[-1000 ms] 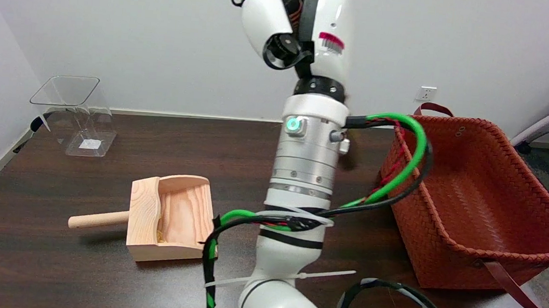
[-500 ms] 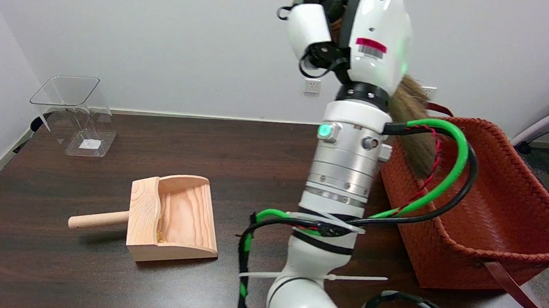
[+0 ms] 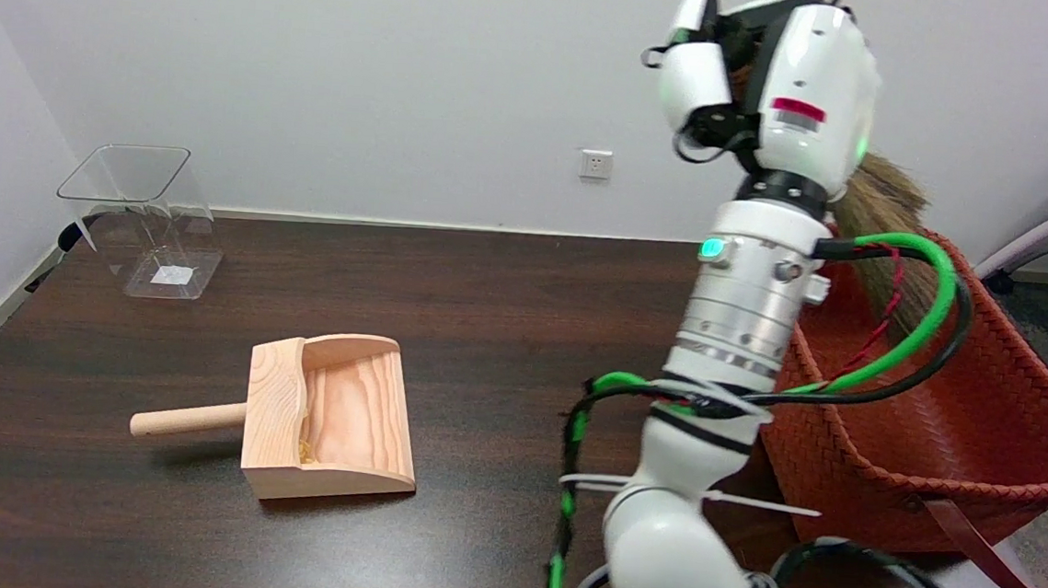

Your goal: Place the broom into the brown storage basket.

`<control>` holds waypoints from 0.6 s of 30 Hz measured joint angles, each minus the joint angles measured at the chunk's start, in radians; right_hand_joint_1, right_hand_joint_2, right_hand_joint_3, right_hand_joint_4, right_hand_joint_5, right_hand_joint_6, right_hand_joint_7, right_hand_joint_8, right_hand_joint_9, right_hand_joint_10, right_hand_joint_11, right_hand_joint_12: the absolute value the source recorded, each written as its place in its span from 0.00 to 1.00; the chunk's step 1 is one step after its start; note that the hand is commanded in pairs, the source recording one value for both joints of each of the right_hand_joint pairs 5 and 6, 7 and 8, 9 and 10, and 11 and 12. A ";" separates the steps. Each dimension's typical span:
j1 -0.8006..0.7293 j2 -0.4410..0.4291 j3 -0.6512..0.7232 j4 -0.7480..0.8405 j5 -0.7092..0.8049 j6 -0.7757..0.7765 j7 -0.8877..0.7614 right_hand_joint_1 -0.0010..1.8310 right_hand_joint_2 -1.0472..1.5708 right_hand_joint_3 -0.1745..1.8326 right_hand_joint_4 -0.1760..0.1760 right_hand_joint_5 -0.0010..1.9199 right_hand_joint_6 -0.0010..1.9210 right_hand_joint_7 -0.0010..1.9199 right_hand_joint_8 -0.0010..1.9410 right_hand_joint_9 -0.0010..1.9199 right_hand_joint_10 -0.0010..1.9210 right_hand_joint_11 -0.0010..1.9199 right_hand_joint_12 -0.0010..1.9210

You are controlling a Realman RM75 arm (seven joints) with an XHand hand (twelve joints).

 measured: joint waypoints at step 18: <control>-0.002 0.304 0.113 -0.001 0.260 0.138 0.251 0.50 1.00 0.33 0.50 1.00 1.00 1.00 0.99 1.00 1.00 1.00 1.00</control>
